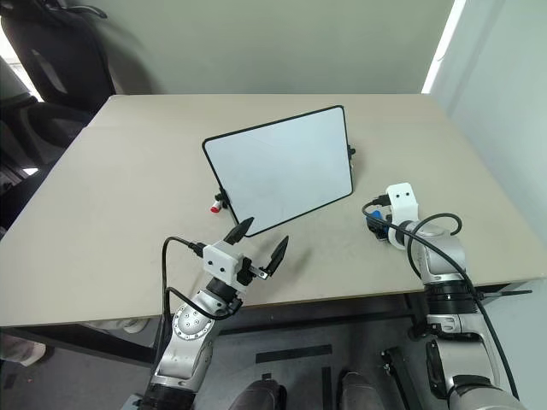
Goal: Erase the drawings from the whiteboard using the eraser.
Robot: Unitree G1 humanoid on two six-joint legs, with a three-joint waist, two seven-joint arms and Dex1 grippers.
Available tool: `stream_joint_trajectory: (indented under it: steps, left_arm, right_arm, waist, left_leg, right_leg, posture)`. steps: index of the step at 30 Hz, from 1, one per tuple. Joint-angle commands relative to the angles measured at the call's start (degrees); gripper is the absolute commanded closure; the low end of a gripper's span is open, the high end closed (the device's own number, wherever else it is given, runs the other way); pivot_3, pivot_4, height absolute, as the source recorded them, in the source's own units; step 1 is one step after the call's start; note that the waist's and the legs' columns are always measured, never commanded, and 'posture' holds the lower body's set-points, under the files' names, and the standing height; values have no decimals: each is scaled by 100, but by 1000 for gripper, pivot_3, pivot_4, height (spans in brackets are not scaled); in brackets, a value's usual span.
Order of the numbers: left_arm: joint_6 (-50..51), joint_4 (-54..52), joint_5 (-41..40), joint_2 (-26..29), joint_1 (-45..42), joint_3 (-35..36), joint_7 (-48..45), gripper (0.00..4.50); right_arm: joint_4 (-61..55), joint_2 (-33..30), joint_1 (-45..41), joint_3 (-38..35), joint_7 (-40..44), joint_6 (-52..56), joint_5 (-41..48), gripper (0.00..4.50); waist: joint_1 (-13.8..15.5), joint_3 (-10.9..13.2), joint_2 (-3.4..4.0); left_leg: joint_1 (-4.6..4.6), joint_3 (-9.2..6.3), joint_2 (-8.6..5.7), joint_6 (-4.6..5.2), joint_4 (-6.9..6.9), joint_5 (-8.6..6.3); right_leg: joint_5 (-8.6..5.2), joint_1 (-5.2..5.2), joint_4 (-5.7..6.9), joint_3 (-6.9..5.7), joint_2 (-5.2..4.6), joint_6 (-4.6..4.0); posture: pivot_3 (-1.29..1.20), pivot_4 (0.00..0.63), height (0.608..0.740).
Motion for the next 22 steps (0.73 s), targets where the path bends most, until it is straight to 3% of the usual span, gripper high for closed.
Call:
stream_joint_trajectory:
  steps: [1, 9, 15, 22]
  left_arm:
    - [-112, -36, -20, 27, -44, 69, -25, 0]
    - [-99, -139, -71, 114, 1, 178, -43, 0]
    - [-79, -424, -110, 187, 82, 301, -23, 0]
    - [70, -837, -124, 295, 262, 384, 8, 0]
  right_arm:
    - [-968, -53, 157, -409, 82, -5, 367, 30]
    - [-3026, 138, 1378, -405, 744, -608, 1265, 30]
    - [-3347, 339, 2105, 32, 1060, -1668, 1281, 30]
    - [-3097, 316, 2232, 277, 1010, -2141, 1153, 30]
  waist:
    - [10, -1, 1]
    - [11, -4, -4]
    - [12, -4, -4]
    - [-2, -6, -7]
  left_leg:
    - [0, 0, 0, -1, 0, -1]
    - [4, 2, -4, -7, 5, -5]
    - [5, -1, -7, 22, 10, -14]
    - [6, -3, -4, 6, 9, -7]
  right_leg:
    - [0, 0, 0, -1, 0, 0]
    - [-10, 28, -31, -2, 10, -11]
    - [-18, 30, -31, 5, 5, -5]
    - [-17, 32, -26, 6, 8, 1]
  posture:
    - [0, 150, 740]
    - [0, 150, 740]
    - [0, 150, 740]
    - [0, 150, 740]
